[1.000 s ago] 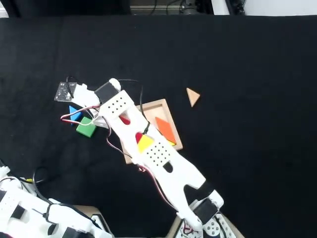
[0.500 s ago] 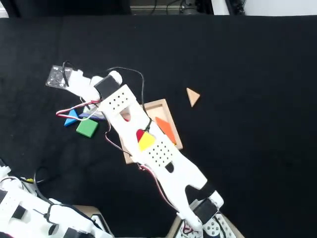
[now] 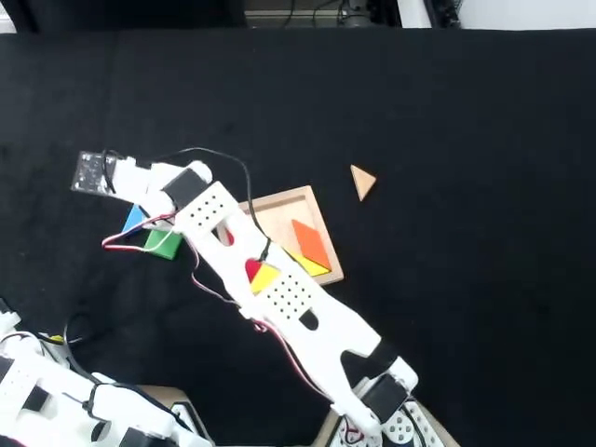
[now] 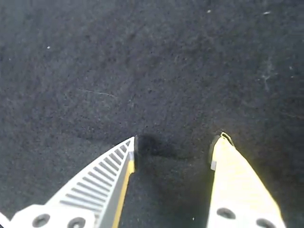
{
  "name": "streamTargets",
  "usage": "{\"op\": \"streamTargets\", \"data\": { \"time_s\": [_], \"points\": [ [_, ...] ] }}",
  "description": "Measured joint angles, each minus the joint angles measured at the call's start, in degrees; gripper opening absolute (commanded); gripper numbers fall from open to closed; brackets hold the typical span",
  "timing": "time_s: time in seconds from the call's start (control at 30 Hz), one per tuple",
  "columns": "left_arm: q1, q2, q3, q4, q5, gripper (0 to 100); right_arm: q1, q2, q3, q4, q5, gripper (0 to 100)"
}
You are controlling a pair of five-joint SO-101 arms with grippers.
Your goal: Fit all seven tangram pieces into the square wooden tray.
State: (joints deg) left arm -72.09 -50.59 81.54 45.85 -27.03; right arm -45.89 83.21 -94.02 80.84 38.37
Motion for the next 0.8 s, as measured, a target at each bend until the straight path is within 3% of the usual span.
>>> {"op": "streamTargets", "data": {
  "time_s": [0.33,0.53,0.8],
  "points": [
    [0.00,0.00,0.00,0.00,0.00,27,1.85,-1.85,-0.09,12.48,2.81,7.5],
    [0.00,0.00,0.00,0.00,0.00,27,2.46,-8.79,0.00,14.07,2.90,7.9],
    [0.00,0.00,0.00,0.00,0.00,27,4.22,-13.10,0.26,18.46,-3.08,7.8]
  ]
}}
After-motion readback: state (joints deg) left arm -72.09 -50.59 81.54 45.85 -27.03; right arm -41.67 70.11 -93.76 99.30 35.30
